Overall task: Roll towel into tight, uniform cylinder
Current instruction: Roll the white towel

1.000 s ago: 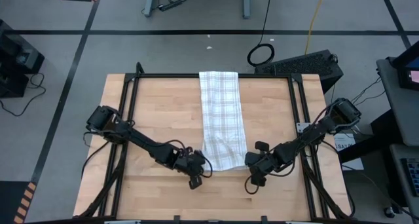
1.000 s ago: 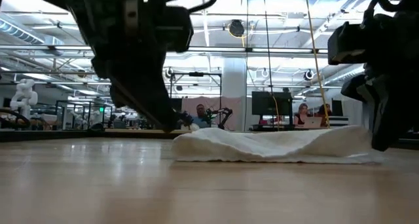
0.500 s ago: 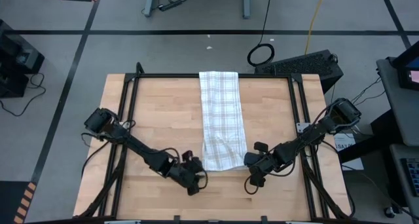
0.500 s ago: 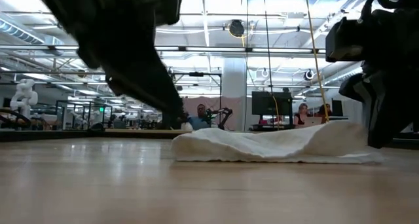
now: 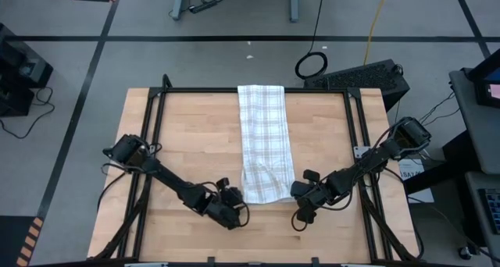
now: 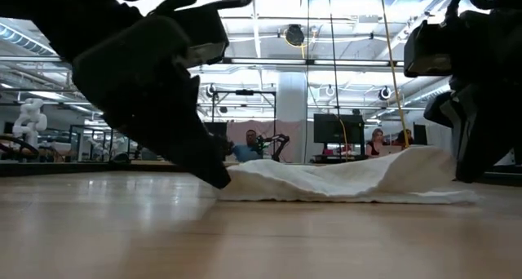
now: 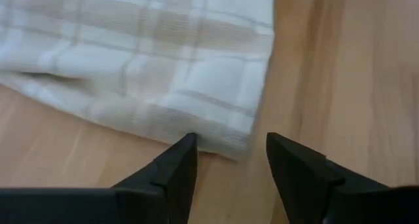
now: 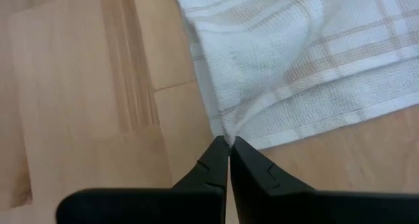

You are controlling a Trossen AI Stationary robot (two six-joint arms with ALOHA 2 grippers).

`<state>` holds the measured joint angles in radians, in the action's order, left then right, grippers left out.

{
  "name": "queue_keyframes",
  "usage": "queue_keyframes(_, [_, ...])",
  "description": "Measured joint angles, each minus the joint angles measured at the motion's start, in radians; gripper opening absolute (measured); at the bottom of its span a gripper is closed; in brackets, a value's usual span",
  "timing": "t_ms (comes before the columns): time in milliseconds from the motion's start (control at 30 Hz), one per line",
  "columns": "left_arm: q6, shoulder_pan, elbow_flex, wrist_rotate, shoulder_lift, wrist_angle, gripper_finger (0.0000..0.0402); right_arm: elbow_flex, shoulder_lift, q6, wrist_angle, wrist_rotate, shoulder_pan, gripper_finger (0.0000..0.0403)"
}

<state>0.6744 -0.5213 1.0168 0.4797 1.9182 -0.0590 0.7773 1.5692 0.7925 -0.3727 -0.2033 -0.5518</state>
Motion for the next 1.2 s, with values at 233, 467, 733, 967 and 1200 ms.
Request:
queue_keyframes(233, [0.1,0.04,0.013,-0.002,-0.001,-0.028,0.0123,0.0,0.0,0.064,-0.008,0.011,0.0,0.0004])
queue_keyframes(467, [0.125,0.045,0.035,-0.055,-0.016,-0.077,0.0012,0.0,-0.008,0.088,-0.032,0.079,0.0,0.0004])
queue_keyframes(733, [0.131,0.006,0.039,-0.056,-0.099,-0.058,0.0006,0.0,-0.023,0.095,-0.077,0.101,-0.006,0.0004])
queue_keyframes(967, [0.157,0.002,0.038,-0.068,-0.1,-0.059,0.0006,0.0,-0.017,0.054,-0.013,0.104,-0.006,0.0004])
queue_keyframes(1200, [0.159,0.002,0.038,-0.085,-0.1,-0.058,0.0007,0.0,-0.017,0.033,0.012,0.104,-0.006,0.0004])
